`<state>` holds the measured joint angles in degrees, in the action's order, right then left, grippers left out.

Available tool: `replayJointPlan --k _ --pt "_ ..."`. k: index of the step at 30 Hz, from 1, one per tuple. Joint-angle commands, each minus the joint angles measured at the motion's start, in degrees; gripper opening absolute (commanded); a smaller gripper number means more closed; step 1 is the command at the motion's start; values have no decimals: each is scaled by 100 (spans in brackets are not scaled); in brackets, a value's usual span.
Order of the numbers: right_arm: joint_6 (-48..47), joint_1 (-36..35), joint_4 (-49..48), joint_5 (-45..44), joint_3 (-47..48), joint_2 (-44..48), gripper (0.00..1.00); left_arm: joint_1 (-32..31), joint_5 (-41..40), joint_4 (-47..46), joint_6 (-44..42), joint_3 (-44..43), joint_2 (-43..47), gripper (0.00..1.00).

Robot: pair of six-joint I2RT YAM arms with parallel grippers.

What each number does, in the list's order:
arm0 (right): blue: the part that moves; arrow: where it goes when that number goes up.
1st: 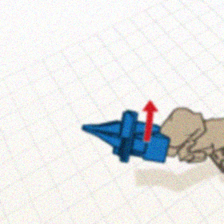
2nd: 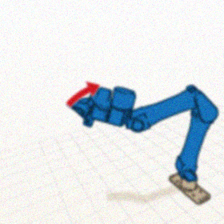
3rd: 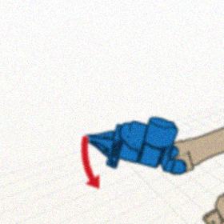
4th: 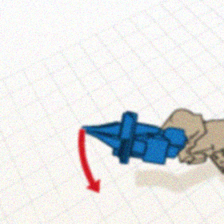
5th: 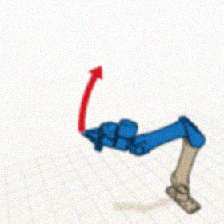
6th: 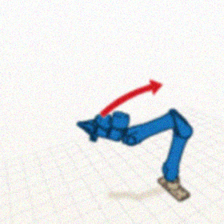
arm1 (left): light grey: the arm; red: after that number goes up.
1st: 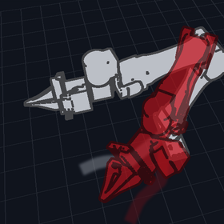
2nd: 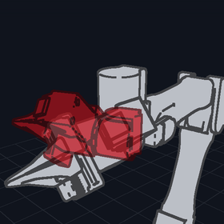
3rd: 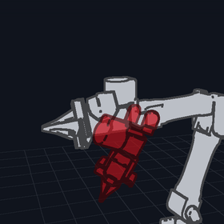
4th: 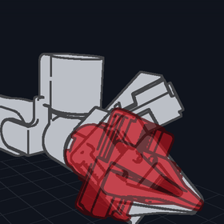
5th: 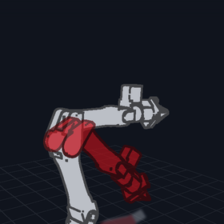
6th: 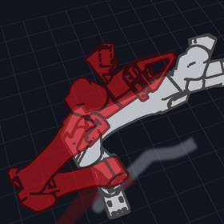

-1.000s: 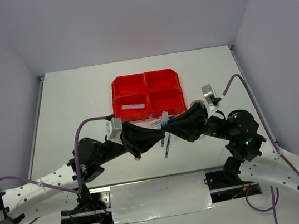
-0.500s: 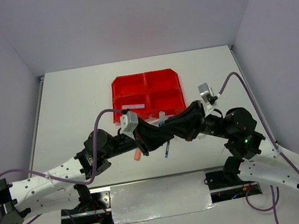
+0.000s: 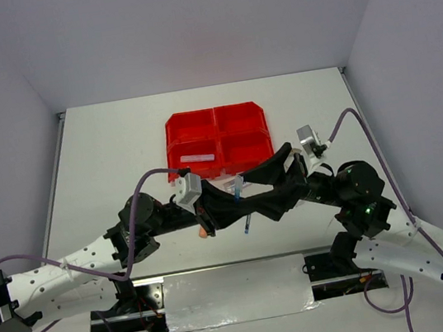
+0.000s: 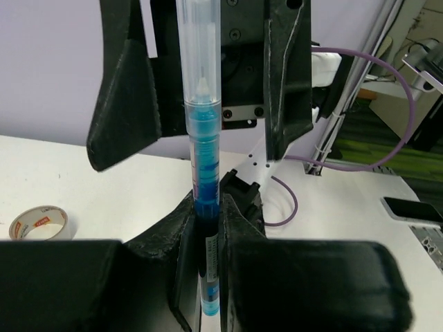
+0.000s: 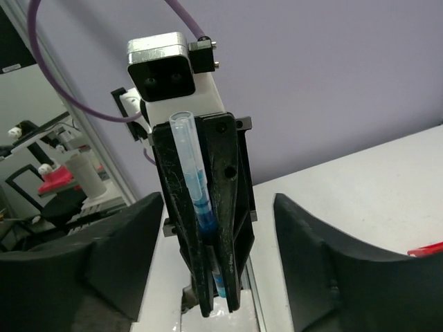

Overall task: Sort the stationery into containers
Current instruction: Close the pen cap on the pen.

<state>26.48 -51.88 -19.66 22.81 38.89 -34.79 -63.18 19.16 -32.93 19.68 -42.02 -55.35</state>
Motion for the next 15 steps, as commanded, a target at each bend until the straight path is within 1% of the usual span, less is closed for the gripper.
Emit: replayJointPlan --k 1,2,6,12,14,15 --pt "-38 -42 -29 48 144 103 75 -10 439 -135 -351 -254 130 0" --pt "-46 -42 -12 66 153 112 78 -10 501 -135 -360 -254 121 0" --pt "-134 -42 216 118 364 121 82 -10 720 -65 -386 -271 60 0" --pt "-363 -42 594 163 900 7 82 -10 897 41 -369 -333 -125 0" --pt "-407 -42 613 154 962 -37 80 -10 932 58 -369 -351 -177 0" --pt "-407 -42 595 180 971 -54 77 -10 923 76 -369 -359 -186 0"
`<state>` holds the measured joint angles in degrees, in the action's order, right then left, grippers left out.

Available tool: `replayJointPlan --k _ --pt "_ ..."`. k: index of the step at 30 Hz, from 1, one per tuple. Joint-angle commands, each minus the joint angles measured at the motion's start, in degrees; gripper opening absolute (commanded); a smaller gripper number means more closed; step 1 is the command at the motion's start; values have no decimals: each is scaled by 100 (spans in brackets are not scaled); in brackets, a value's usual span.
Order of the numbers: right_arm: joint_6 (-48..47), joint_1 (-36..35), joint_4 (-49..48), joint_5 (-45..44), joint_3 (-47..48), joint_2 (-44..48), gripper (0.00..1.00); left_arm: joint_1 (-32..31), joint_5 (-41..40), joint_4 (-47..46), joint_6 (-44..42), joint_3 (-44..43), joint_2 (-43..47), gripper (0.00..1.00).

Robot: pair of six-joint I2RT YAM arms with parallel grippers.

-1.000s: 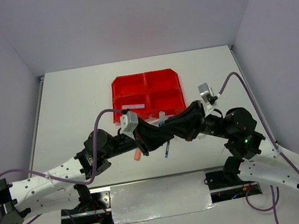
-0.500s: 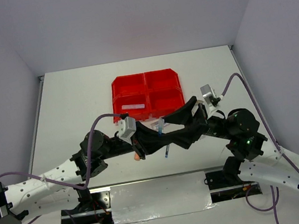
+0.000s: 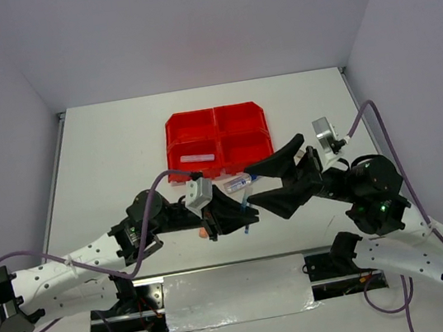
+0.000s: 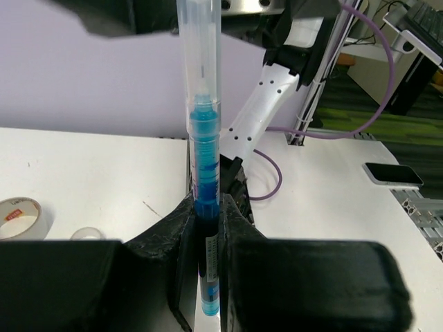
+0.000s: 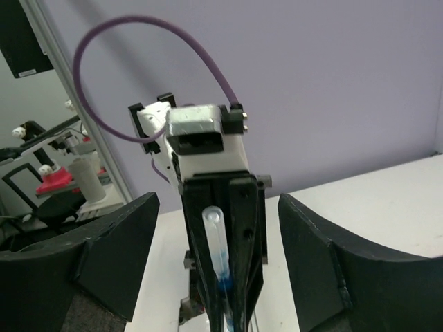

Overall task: Sort the stationery into containers
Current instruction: Close the pen cap on the pen.

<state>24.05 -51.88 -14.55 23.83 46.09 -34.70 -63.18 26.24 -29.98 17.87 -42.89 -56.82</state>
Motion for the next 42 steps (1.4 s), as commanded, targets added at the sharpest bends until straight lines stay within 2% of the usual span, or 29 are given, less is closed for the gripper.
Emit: replayJointPlan --k 1,5,8,9,11,12,16,17,19,20,21,27,35,42 --pt "-147 -42 57 95 243 -72 75 -10 189 -202 -196 -281 -75 0" --pt "-155 -42 -118 218 182 -72 63 -10 66 -123 -187 -316 -101 0" --pt "-173 -42 -110 218 138 -107 59 -10 65 -114 -170 -342 -110 0" --pt "-182 -42 -119 218 111 -125 53 -10 66 -105 -170 -351 -110 0" --pt "-182 -33 -154 218 85 -151 48 -10 48 -70 -161 -377 -119 0" --pt "-190 -42 -154 209 76 -160 41 -10 39 -61 -152 -378 -128 0" --pt "-226 -50 -101 200 59 -178 39 -10 39 -78 -126 -386 -110 0" --pt "-217 -42 -118 218 24 -169 36 -10 22 -78 -126 -395 -110 0" --pt "-208 -42 -145 235 -3 -160 25 -10 4 -70 -117 -413 -110 0" --pt "-217 -42 -154 253 -38 -151 9 -10 -13 -35 -108 -430 -119 0" --pt "-217 -33 -154 245 -47 -151 0 -10 -31 -17 -99 -439 -128 0" --pt "-357 -50 -224 262 -328 -73 0 42 -49 1 67 -615 -189 0" --pt "-726 -42 -22 358 -741 -108 0 490 698 -43 313 -1107 -260 0" --pt "-911 -42 -92 367 -1329 -81 0 1009 1339 -544 832 -1230 -269 0"
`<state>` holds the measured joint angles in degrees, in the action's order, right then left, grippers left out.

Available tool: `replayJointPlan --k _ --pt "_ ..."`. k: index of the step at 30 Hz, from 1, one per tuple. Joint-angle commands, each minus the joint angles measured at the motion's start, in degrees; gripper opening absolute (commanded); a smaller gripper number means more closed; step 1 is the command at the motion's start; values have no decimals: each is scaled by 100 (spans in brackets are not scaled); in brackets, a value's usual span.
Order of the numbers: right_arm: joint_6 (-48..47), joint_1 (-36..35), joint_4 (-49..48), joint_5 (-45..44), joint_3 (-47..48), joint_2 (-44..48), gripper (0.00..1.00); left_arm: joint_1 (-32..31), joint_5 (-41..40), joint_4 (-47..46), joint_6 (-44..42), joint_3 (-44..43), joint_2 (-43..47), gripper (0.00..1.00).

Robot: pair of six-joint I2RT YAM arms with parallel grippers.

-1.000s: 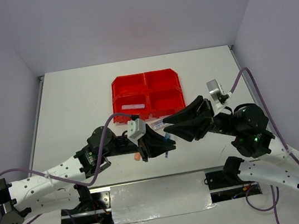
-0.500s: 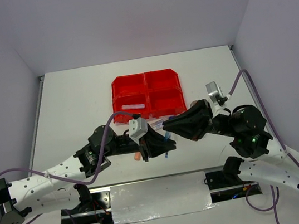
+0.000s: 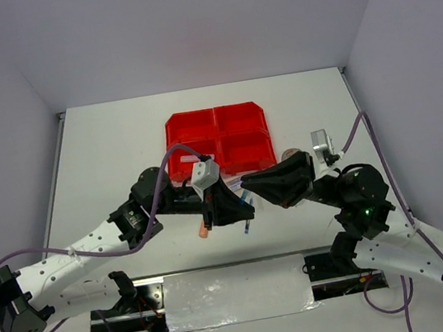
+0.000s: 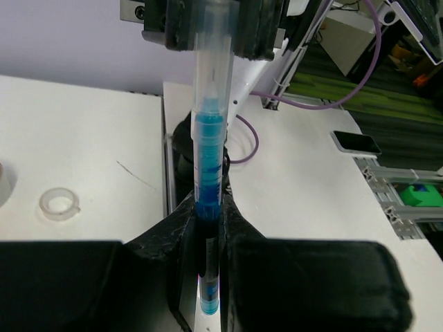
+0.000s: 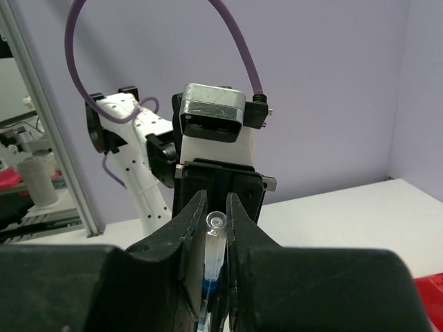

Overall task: Sort the stationery into containers
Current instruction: Close the pen cap on the pen.

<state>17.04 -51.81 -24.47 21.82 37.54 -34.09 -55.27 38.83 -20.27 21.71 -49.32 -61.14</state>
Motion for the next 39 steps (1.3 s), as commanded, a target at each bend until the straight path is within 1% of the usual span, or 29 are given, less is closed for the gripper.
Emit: replayJointPlan --k 1,7,13,16,17,21,24,25,27,30,33,39 --pt "-184 -48 874 577 -519 -177 0 218 90 -1523 422 -588 182 0" --pt "36 -31 567 647 -976 -388 0 262 257 -1366 175 -763 375 0" --pt "510 101 84 1034 -1354 -844 0 314 458 -1084 -141 -1027 516 0" --pt "678 145 -84 1192 -1416 -1064 0 332 590 -1145 -150 -1079 551 0" --pt "756 162 -84 1253 -1416 -1239 0 341 626 -1093 -185 -1106 577 0" --pt "1012 277 -356 1588 -1495 -1434 0 367 643 -847 -466 -1150 700 0" --pt "1153 303 -339 1719 -1434 -1609 0 437 609 -847 -554 -1115 867 0" --pt "1100 321 -157 1824 -1321 -1680 0 455 574 -838 -580 -1124 920 0" --pt "1135 303 -93 1887 -1319 -1821 0 508 503 -794 -660 -1176 999 0" --pt "1153 303 73 1747 -1416 -1812 0 596 556 -680 -730 -1325 991 0" --pt "1135 303 188 1624 -1521 -1830 0 684 661 -846 -634 -1370 973 0" --pt "1302 294 -224 1667 -1811 -2110 0 965 924 -1382 -133 -1633 885 0"
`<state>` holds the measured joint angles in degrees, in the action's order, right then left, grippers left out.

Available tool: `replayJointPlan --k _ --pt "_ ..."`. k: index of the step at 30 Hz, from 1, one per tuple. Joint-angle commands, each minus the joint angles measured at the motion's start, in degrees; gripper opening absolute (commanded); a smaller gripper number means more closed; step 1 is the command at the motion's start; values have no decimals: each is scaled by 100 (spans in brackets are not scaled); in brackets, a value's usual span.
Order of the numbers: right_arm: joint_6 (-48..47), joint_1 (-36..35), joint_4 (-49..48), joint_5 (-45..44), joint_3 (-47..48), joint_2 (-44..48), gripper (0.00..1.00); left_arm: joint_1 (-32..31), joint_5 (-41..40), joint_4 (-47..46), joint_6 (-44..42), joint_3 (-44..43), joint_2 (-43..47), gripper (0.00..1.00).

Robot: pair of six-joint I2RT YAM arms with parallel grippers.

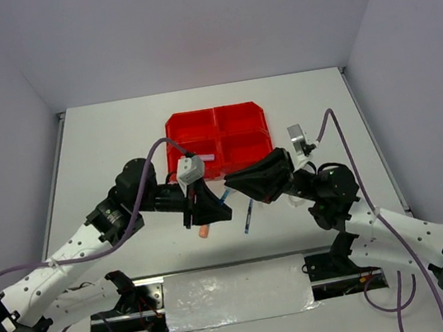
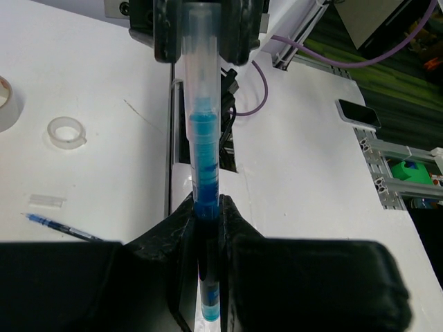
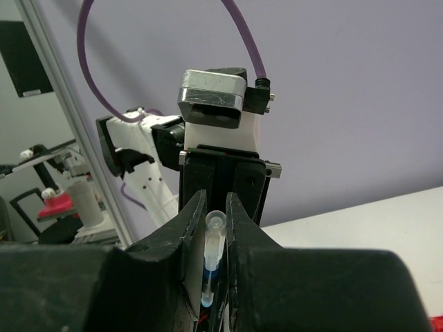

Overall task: Sort the stationery into containers
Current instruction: Close the pen cap on the pen.

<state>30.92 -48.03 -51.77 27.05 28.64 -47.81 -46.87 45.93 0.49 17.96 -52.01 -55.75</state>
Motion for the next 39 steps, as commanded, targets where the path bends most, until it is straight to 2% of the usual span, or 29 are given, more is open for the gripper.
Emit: replayJointPlan --k 1,6,11,15,16,18,19,21,26,28,29,31,35,39 --pt "-77 -110 2496 1119 -922 -799 0 160 232 -3451 261 -1452 302 0" --pt "2 -119 2618 970 -756 -423 0 196 162 -2987 121 -1190 152 0" --pt "28 -119 3980 -205 175 570 0 187 -22 -2677 -239 -118 125 0" --pt "72 -119 4473 -815 537 922 1 170 -32 -3299 118 839 318 0" --pt "55 -110 4508 -780 624 897 8 152 -49 -3658 207 955 371 0" --pt "20 -119 4465 -570 669 844 14 100 -111 -3732 235 1105 468 0" --pt "72 -119 4334 -491 669 818 27 73 -198 -3540 174 1096 468 0" --pt "169 -128 4062 -376 642 800 40 12 -216 -3267 -55 1000 424 0" --pt "117 -119 4078 -612 958 852 47 -68 -330 -2660 -415 1008 222 0" --pt "-41 -110 4288 -718 1239 852 53 -94 -348 -2590 -468 1052 144 0" --pt "-85 -119 4420 -762 1414 861 60 -111 -479 -2520 -521 1131 126 0" --pt "-217 -101 4535 -833 1573 887 64 -103 -672 -2423 -626 1175 56 0" --pt "-542 -75 5262 -1183 2056 1107 73 -103 -1409 -2089 -863 1123 -155 0" --pt "-885 -49 5914 -1692 2163 1641 77 -94 -1675 -1755 -1293 790 -550 0"
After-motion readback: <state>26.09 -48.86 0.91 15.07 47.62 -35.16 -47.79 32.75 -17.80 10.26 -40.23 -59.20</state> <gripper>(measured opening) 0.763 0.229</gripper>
